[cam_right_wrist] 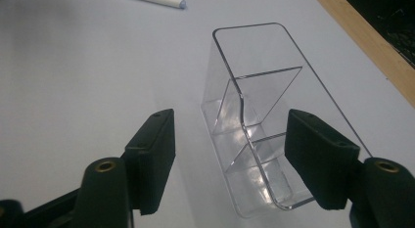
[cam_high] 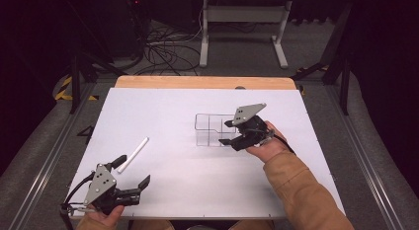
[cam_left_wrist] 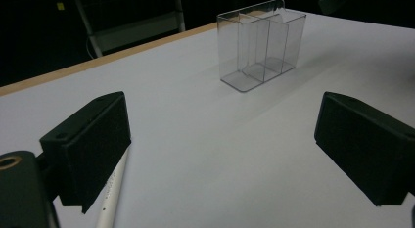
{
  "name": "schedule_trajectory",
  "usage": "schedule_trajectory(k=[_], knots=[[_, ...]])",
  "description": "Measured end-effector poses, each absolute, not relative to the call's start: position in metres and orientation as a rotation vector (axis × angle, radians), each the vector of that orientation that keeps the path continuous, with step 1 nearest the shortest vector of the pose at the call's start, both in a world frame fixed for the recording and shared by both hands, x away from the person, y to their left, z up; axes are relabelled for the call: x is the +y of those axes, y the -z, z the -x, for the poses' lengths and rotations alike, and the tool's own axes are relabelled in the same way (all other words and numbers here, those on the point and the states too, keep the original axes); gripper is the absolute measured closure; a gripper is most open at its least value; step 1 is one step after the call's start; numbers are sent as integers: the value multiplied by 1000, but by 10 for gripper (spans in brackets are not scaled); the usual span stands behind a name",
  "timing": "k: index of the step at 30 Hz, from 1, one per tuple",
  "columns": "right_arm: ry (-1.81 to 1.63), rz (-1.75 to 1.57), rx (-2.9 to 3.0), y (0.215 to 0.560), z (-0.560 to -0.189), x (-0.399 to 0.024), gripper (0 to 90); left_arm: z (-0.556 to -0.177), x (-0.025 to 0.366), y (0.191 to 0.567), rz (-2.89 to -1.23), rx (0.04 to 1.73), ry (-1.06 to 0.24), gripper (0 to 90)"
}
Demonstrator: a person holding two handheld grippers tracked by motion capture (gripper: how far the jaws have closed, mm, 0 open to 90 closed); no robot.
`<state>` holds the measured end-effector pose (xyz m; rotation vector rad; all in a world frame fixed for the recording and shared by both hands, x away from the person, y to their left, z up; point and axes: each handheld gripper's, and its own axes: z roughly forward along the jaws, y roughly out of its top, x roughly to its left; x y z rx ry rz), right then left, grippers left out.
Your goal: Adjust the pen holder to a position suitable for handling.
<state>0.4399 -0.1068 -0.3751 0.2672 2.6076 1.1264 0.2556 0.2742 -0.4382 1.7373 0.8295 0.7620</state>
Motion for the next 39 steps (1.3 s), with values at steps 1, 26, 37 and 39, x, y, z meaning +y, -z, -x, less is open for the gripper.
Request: schedule_trajectory(k=[1,26,37,39], knots=[[-1101,-253,2619,377,-443,-103,390,-256,274,438,-1739,829,-760,74],[-885,-145,2685,395,-468,-68,633,-257,273,440,-1755,823,-758,74],[-847,-138,2716,404,-474,-57,672,-257,273,440,-1754,824,-755,74],[-845,-147,2717,405,-474,-55,669,-257,273,440,-1754,824,-755,74]])
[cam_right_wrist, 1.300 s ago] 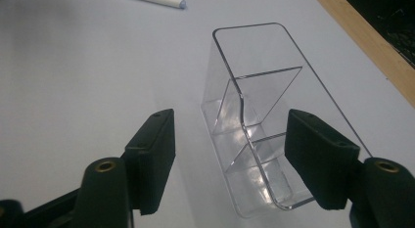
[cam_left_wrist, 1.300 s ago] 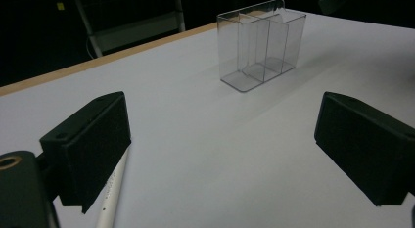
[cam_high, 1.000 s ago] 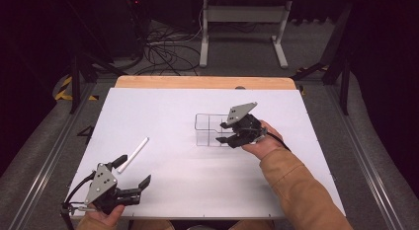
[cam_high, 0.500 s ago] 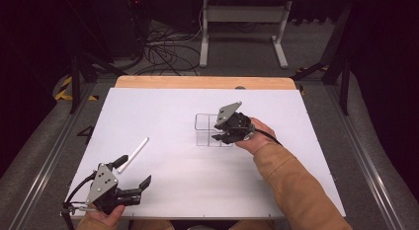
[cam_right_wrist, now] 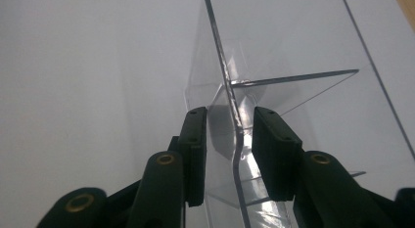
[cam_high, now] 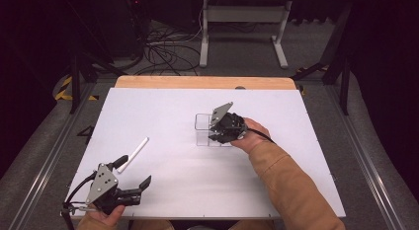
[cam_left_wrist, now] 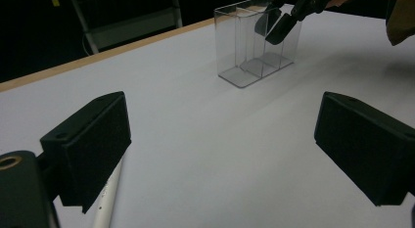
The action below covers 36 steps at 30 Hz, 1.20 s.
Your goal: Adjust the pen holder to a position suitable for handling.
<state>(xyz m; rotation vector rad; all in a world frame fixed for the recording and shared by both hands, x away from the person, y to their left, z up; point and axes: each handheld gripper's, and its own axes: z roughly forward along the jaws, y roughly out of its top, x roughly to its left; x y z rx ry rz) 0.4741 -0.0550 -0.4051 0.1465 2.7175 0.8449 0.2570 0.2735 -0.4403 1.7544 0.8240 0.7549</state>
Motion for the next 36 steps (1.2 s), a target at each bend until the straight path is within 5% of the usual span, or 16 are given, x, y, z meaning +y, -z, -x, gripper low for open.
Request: schedule_trajectory(k=[5,19,36], knots=[[-826,-143,2727,407,-475,-53,672,-257,273,441,-1754,826,-752,74],[-799,-53,2748,401,-466,-55,855,-257,274,440,-1750,827,-750,74],[-868,119,2838,381,-416,-36,866,-258,273,440,-1750,829,-745,74]])
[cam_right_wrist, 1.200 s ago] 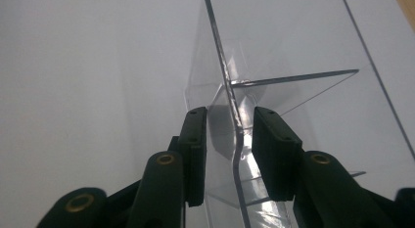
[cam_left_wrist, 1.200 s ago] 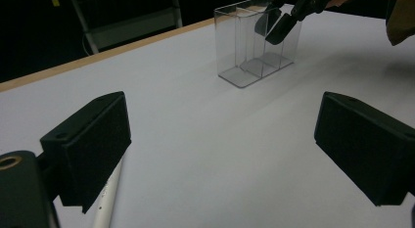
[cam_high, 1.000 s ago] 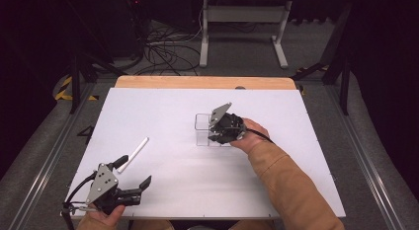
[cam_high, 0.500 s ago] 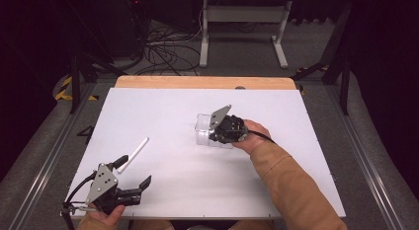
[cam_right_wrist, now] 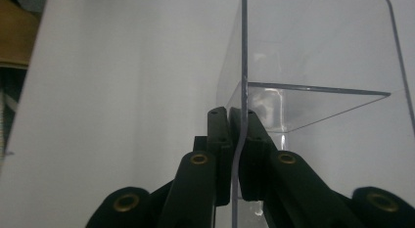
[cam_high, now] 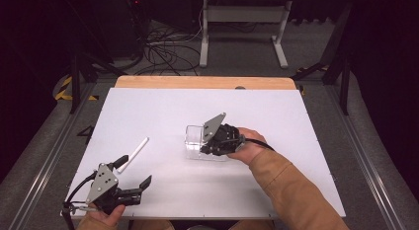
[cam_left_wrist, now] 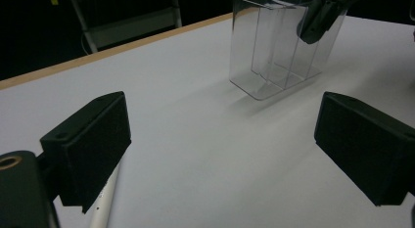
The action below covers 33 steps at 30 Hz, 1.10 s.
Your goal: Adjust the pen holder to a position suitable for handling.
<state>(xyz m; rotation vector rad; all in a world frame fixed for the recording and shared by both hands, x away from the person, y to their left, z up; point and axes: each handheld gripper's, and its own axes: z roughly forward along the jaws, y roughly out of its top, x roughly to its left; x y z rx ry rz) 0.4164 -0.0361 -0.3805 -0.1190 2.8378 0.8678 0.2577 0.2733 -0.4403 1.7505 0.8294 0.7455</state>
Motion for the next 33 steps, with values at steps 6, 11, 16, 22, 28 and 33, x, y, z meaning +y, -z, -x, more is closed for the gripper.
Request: schedule_trajectory(k=[6,11,16,22,28,33], knots=[[-837,118,2911,383,-401,-28,876,-257,274,440,-1750,829,-751,74],[-829,95,2934,387,-396,-27,878,-257,274,440,-1751,827,-753,74],[-826,78,2943,394,-390,-27,878,-257,273,440,-1753,827,-749,74],[-833,80,2955,398,-389,-29,878,-257,273,440,-1752,829,-749,74],[-830,85,2958,399,-388,-29,878,-257,273,440,-1754,828,-749,74],[-839,75,2954,400,-388,-29,878,-257,273,440,-1754,828,-748,74]])
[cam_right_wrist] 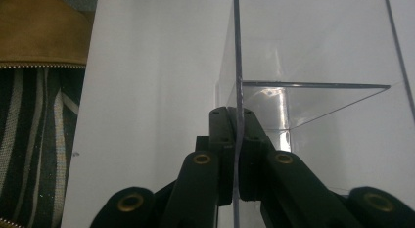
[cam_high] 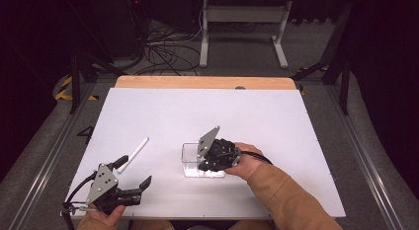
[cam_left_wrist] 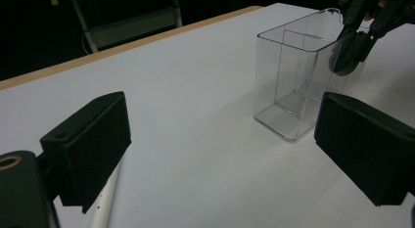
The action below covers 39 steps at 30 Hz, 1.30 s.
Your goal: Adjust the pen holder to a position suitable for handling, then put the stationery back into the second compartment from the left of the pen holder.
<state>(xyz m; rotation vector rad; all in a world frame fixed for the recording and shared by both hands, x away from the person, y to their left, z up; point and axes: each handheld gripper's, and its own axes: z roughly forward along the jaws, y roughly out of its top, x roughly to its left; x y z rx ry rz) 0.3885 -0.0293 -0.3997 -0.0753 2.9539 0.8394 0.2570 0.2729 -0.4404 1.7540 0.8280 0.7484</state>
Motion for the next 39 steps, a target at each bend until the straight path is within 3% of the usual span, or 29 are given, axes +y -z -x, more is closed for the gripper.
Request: schedule_trajectory(k=[8,11,16,18,19,20,22,39], knots=[[-836,86,2946,401,-386,-29,875,-257,272,440,-1755,827,-749,74],[-840,89,2942,401,-386,-30,818,-257,272,440,-1756,828,-750,74],[-991,26,2883,388,-385,-43,602,-258,274,439,-1757,833,-753,73],[-1019,18,2865,385,-384,-45,565,-258,274,439,-1752,843,-746,70],[-1119,-10,2813,377,-381,-52,480,-259,274,438,-1752,844,-747,67],[-1119,-10,2813,377,-381,-52,480,-259,274,438,-1754,843,-747,67],[-1218,-39,2750,368,-378,-59,391,-260,275,438,-1754,845,-745,66],[-1416,-147,2564,357,-374,-81,150,-262,280,432,-1757,810,-683,40]])
